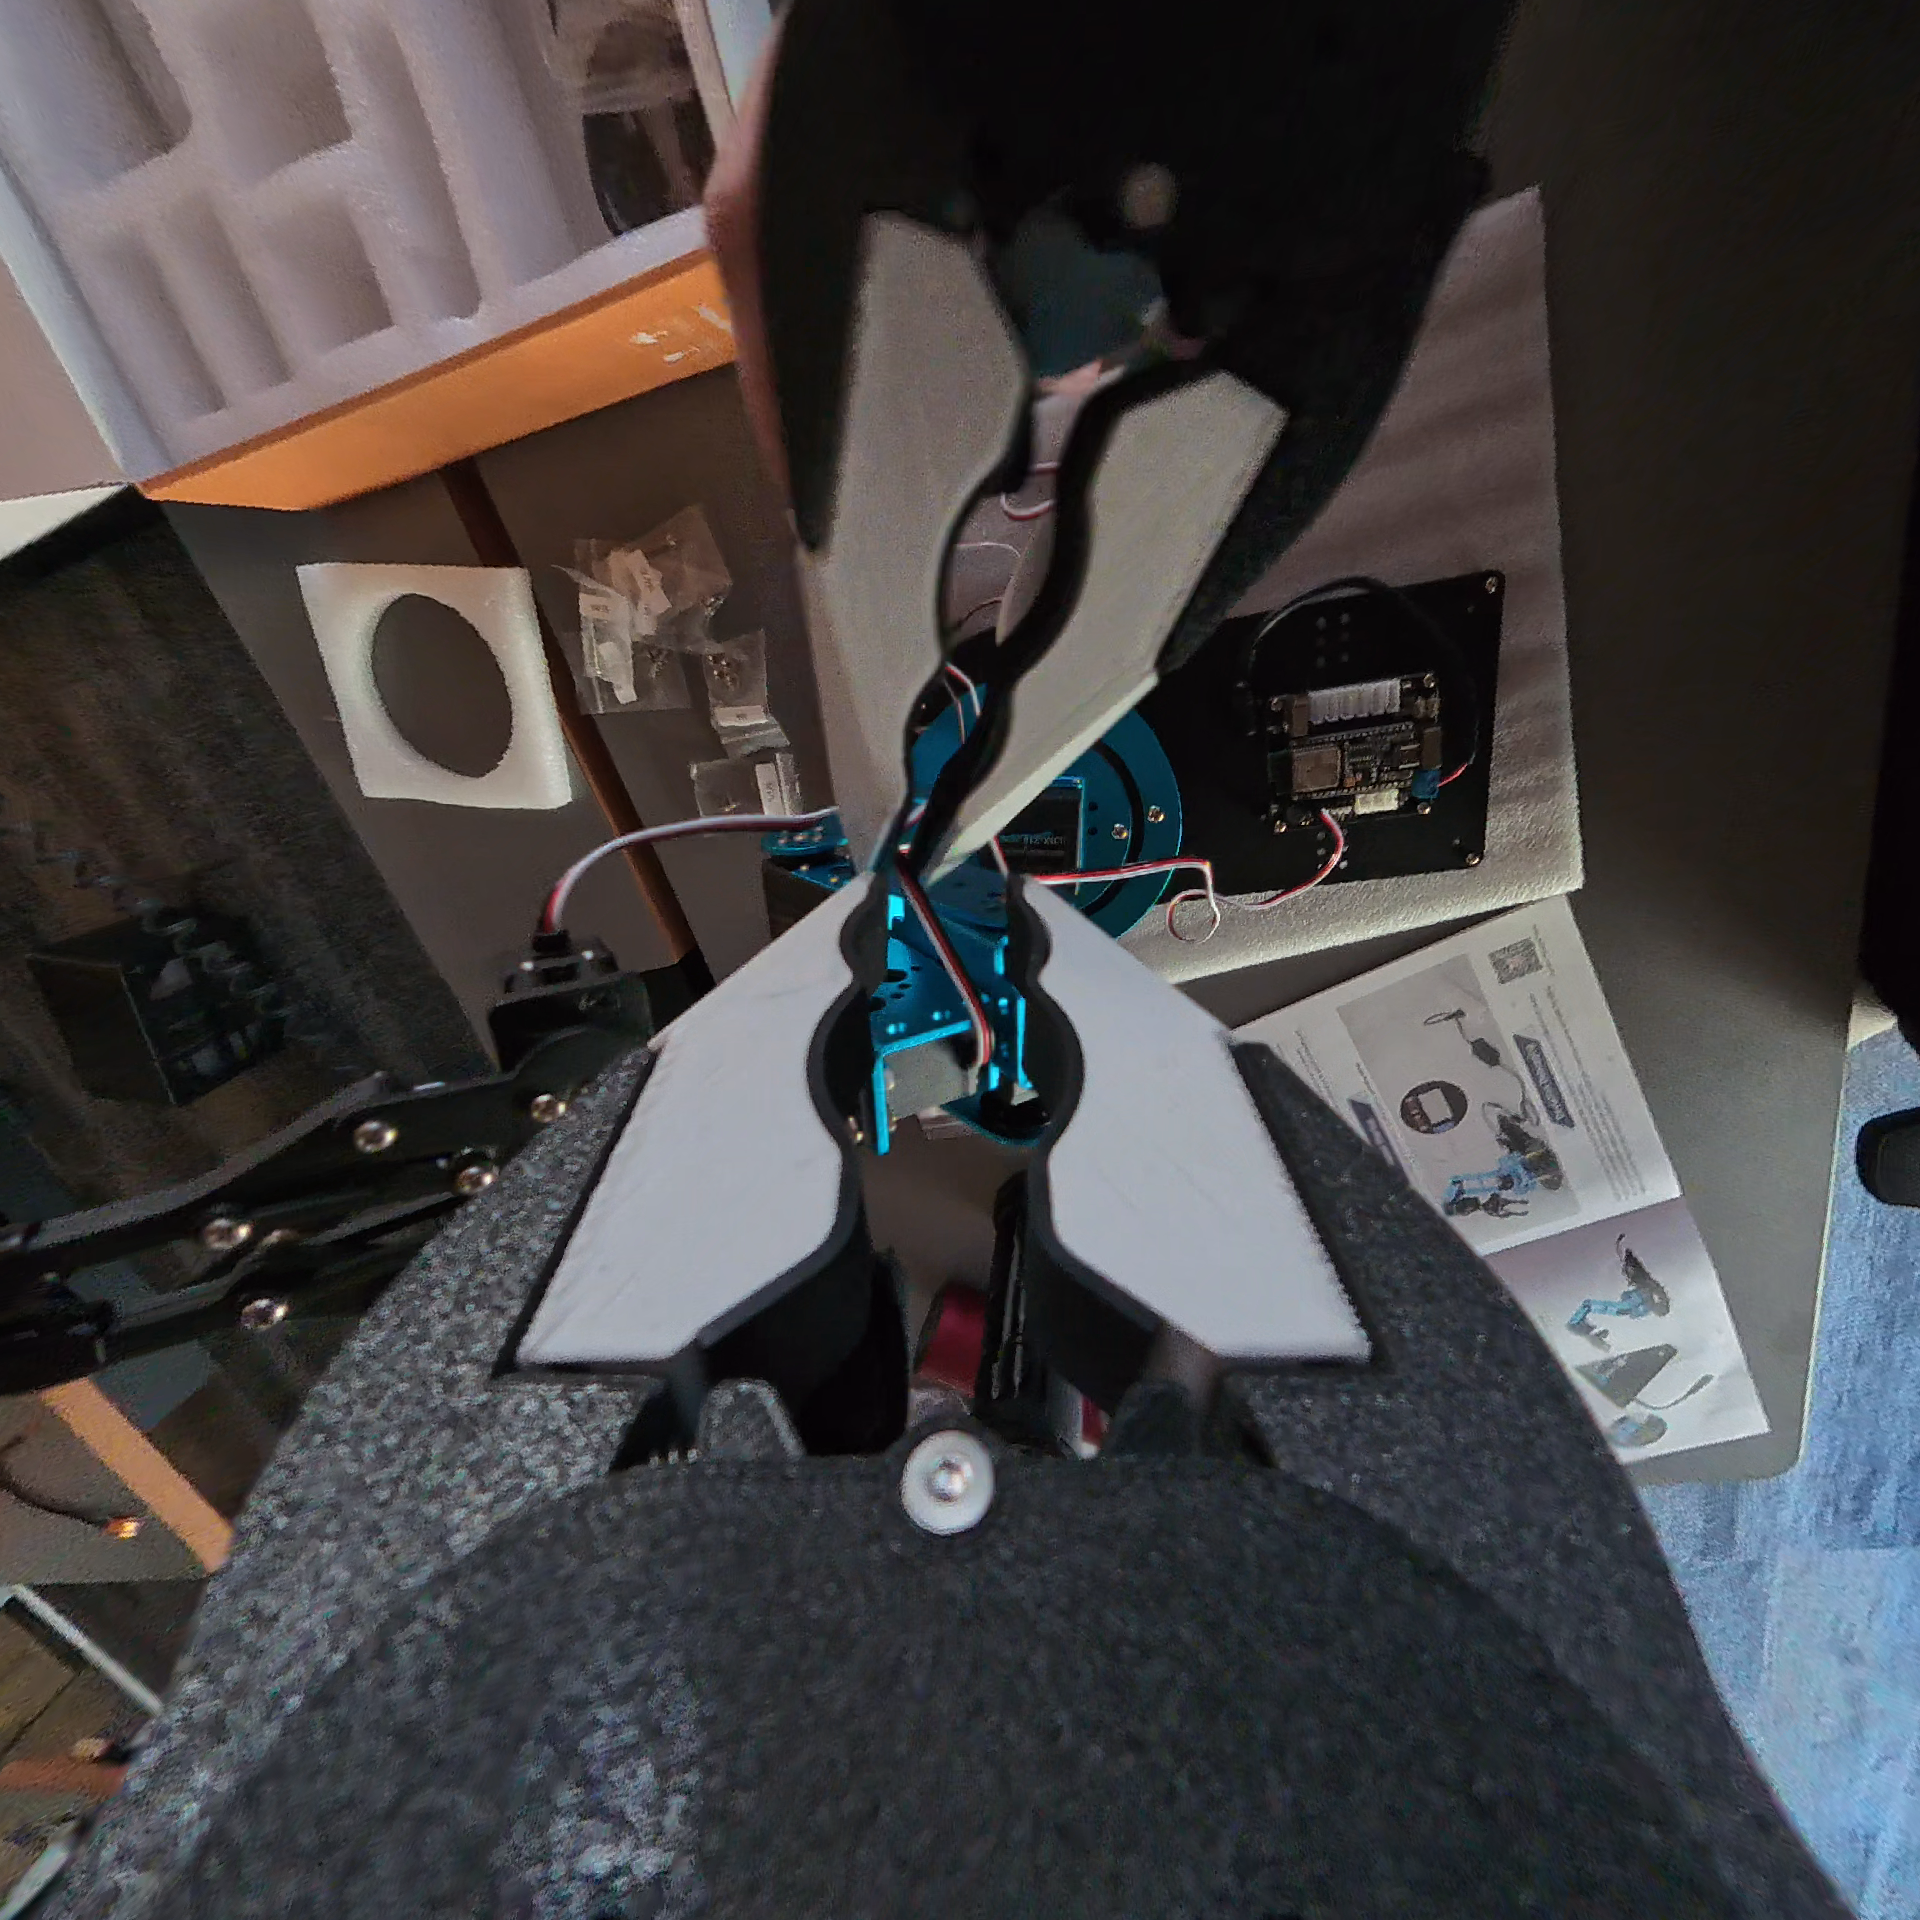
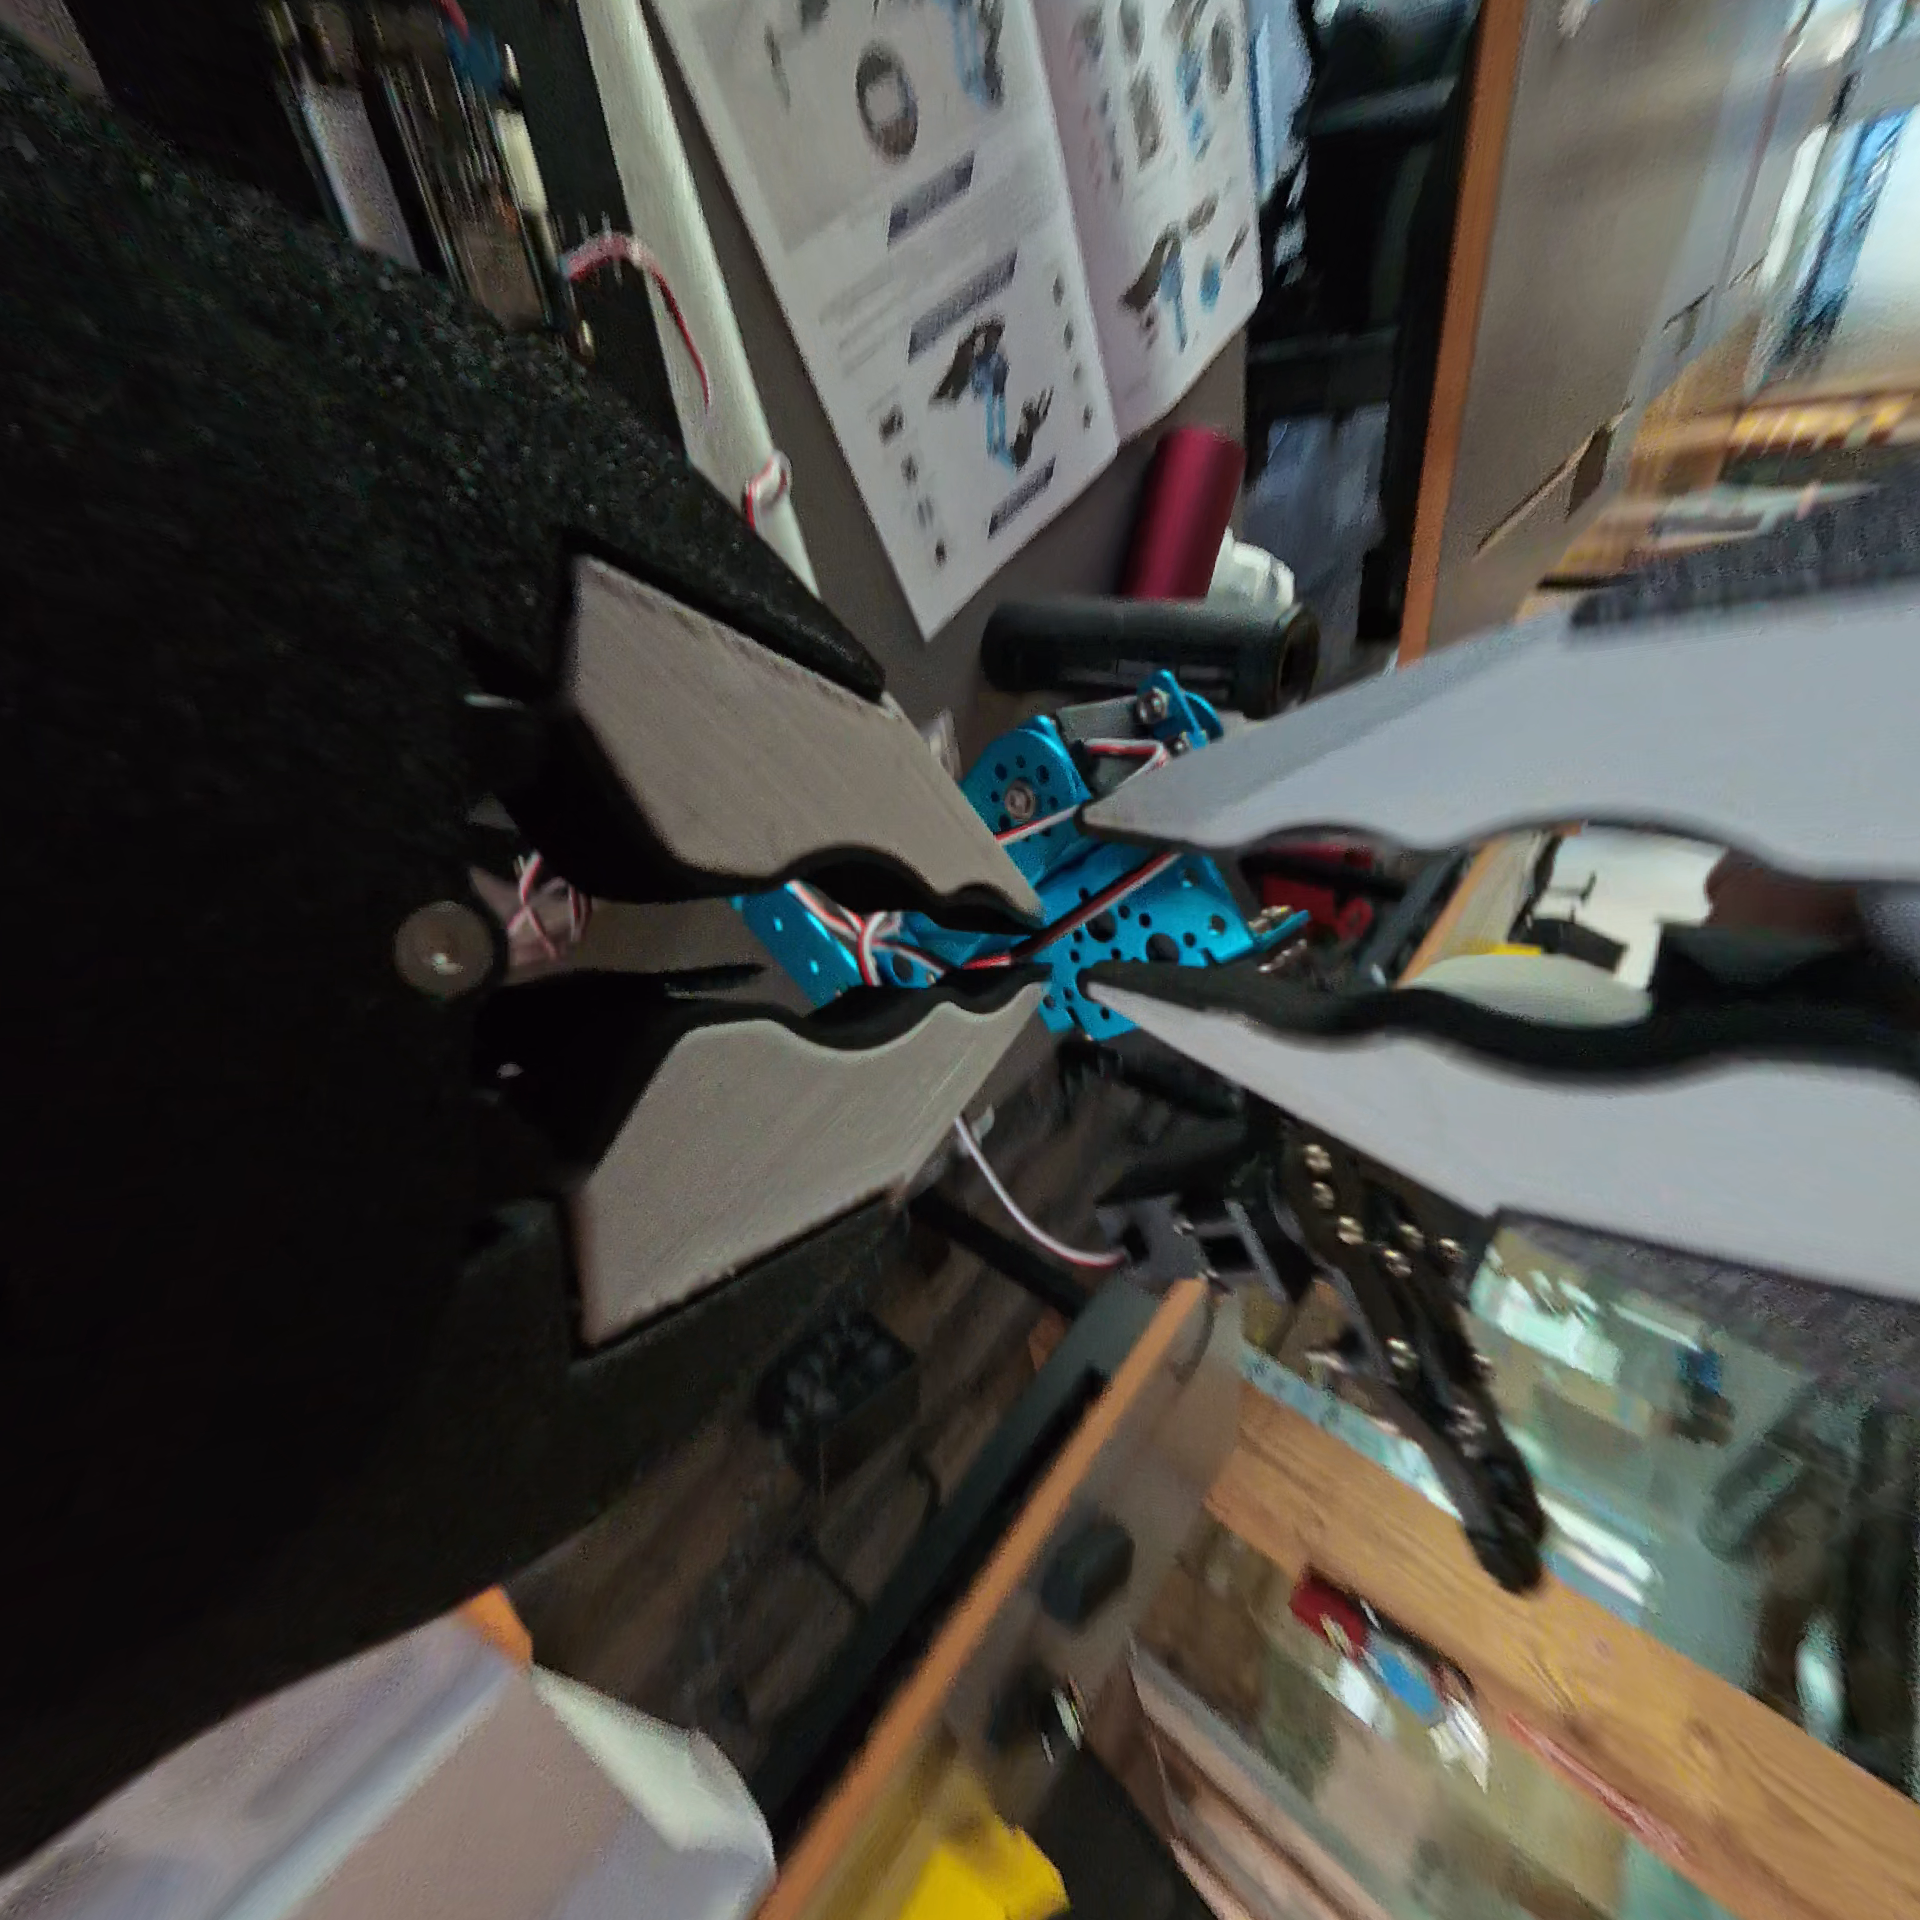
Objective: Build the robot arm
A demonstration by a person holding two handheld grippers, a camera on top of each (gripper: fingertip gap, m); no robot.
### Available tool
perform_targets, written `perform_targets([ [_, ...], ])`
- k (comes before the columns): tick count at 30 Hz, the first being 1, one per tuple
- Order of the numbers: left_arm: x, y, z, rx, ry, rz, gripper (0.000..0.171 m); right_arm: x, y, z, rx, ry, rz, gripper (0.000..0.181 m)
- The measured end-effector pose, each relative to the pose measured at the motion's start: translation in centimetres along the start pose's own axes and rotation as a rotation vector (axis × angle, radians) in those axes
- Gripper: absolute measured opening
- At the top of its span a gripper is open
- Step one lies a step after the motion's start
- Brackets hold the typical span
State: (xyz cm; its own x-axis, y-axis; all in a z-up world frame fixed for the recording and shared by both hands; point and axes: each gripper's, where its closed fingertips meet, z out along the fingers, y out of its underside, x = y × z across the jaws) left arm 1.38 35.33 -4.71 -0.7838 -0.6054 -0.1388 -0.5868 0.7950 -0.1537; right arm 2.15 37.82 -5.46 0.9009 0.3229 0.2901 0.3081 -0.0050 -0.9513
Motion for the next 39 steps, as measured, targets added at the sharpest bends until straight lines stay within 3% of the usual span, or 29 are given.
perform_targets([
  [7,0.1,0.1,-1.0,0.062,0.035,-0.04,0.017,0.4,-2.6,-1.7,0.087,0.327,-0.413,0.001],
  [10,-0.1,1.7,-0.2,0.018,-0.005,-0.039,0.016,0.3,-3.2,-1.8,0.111,0.346,-0.409,0.002],
  [13,0.5,1.4,0.0,0.073,-0.007,-0.028,0.001,0.7,-3.3,-1.7,0.122,0.341,-0.366,0.004],
  [17,0.4,1.6,-0.8,0.124,-0.048,-0.015,0.001,2.4,-1.2,-0.5,-0.003,0.338,-0.258,0.023],
  [19,0.7,1.8,-0.9,0.15,-0.047,-0.025,0.001,2.9,-1.0,-0.2,-0.003,0.335,-0.221,0.018],
  [22,0.8,1.9,-1.0,0.173,-0.059,-0.037,0.001,3.7,-3.2,-1.2,0.064,0.391,-0.269,0.001],
  [25,0.5,1.8,-1.2,0.189,-0.09,-0.046,0.002,3.2,-6.8,-2.5,0.141,0.428,-0.377,0.003],
  [28,0.4,0.8,-1.9,0.245,-0.1,-0.066,0.026,2.3,-8.4,-2.2,0.128,0.451,-0.509,0.003],
  [29,0.6,0.0,-2.3,0.285,-0.096,-0.069,0.026,2.2,-8.7,-2.1,0.118,0.461,-0.536,0.003],
  [31,0.5,-0.7,-2.9,0.316,-0.12,-0.065,0.008,1.9,-9.2,-1.9,0.114,0.475,-0.579,0.003],
  [32,0.0,-0.4,-3.0,0.296,-0.165,-0.056,0.0,2.0,-9.3,-1.9,0.11,0.48,-0.576,0.004],
  [35,-0.1,0.2,-3.4,0.296,-0.187,-0.055,0.0,3.2,-7.8,-1.9,0.065,0.491,-0.482,0.005],
  [39,0.4,0.4,-3.9,0.344,-0.178,-0.059,0.0,4.3,-2.4,0.1,-0.063,0.393,-0.26,0.014],
])
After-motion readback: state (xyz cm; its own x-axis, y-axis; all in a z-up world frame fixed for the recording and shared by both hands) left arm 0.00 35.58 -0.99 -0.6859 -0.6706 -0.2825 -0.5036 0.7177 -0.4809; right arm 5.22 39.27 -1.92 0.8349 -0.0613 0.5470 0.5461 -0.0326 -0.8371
